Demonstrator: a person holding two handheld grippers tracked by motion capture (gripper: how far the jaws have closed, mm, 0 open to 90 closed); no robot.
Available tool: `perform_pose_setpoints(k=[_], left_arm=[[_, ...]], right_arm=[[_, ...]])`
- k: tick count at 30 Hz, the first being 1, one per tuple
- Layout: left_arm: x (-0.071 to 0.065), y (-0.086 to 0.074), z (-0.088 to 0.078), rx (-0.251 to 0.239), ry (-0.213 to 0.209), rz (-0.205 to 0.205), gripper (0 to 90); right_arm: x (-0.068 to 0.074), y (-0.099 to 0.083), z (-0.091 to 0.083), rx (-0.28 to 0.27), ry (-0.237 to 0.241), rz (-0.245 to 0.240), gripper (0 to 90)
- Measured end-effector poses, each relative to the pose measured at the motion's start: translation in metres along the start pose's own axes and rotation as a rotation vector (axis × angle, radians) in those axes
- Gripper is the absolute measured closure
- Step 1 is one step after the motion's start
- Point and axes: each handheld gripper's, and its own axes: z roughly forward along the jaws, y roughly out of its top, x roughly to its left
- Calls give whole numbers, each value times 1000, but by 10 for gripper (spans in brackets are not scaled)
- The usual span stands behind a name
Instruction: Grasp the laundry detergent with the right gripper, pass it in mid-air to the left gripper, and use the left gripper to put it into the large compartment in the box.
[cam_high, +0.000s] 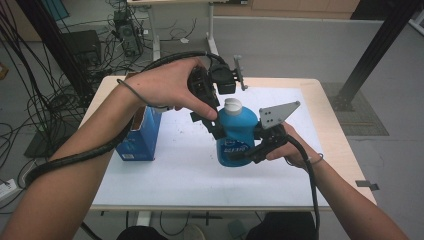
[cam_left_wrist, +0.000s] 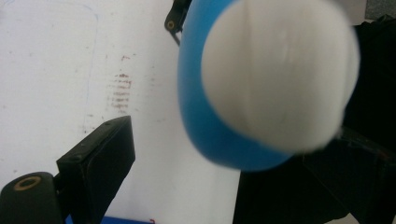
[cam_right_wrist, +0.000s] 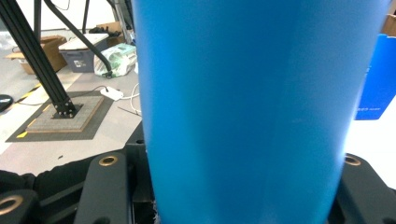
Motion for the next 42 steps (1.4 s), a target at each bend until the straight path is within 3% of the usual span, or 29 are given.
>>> perform_pose_setpoints(k=[9, 42], left_arm=[[-6, 8, 3, 0, -4, 27, 94], [-3, 7, 7, 11, -8, 27, 94]], right_arm=[[-1, 4, 10, -2, 9, -1, 422], [-2, 7, 17, 7, 23, -8, 421]])
